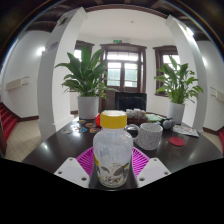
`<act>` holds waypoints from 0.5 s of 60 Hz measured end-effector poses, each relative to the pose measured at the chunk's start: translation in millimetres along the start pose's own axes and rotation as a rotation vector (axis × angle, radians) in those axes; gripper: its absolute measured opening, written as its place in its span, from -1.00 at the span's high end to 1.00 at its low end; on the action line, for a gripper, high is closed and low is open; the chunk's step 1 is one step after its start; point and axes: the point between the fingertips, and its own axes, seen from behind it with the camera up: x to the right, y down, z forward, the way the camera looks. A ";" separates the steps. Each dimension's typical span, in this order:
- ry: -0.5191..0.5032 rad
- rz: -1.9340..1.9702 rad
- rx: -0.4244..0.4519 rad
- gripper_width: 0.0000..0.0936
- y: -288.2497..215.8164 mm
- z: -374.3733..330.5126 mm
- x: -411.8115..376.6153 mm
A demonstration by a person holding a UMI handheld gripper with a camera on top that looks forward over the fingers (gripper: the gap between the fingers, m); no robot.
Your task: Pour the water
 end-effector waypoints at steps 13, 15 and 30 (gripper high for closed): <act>0.007 0.034 -0.006 0.04 0.4 1.3 1.3; 0.007 0.049 -0.007 0.04 2.3 5.3 1.0; -0.040 0.466 0.026 0.04 -58.8 54.1 -13.9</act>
